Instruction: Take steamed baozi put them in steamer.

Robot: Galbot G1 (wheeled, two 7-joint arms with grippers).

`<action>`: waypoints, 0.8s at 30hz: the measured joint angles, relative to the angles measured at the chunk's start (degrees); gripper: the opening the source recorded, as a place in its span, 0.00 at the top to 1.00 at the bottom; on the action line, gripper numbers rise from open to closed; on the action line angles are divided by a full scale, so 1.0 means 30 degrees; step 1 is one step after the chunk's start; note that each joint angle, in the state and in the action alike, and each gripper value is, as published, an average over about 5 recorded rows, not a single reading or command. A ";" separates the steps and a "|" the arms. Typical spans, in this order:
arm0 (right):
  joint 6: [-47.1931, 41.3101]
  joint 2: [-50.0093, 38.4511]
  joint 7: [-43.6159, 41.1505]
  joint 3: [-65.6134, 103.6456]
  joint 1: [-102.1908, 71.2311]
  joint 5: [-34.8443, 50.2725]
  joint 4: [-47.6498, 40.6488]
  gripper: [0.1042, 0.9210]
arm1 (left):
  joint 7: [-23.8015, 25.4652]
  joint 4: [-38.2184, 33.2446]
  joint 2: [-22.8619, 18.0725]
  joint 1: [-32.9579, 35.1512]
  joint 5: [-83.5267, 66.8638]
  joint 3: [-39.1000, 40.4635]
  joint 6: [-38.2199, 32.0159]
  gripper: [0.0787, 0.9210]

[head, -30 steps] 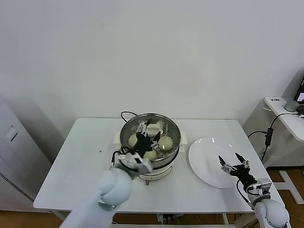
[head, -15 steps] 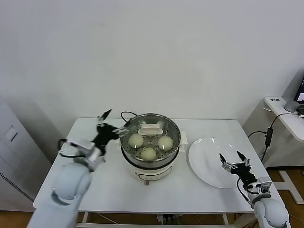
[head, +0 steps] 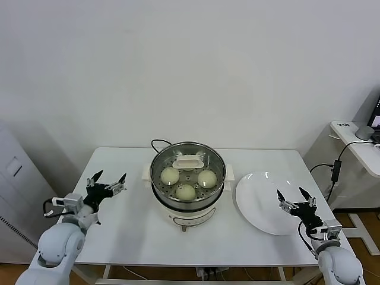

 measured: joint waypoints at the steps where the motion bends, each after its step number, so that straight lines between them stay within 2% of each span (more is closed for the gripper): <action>1: -0.0073 0.0015 0.0081 -0.0064 0.0012 0.0067 0.0035 0.12 | -0.0011 0.0255 0.0009 0.0054 0.0025 -0.0021 -0.0071 0.12; 9: -0.0578 0.0230 0.0783 -0.0498 0.0129 0.0219 0.0123 0.12 | -0.0009 0.1739 -0.0385 0.0153 0.0630 0.0081 -0.0443 0.12; 24: -0.0936 0.0431 0.1206 -0.0753 0.0089 0.0157 0.0113 0.12 | -0.0088 0.2593 -0.1320 0.0476 0.1718 0.0349 -0.0663 0.12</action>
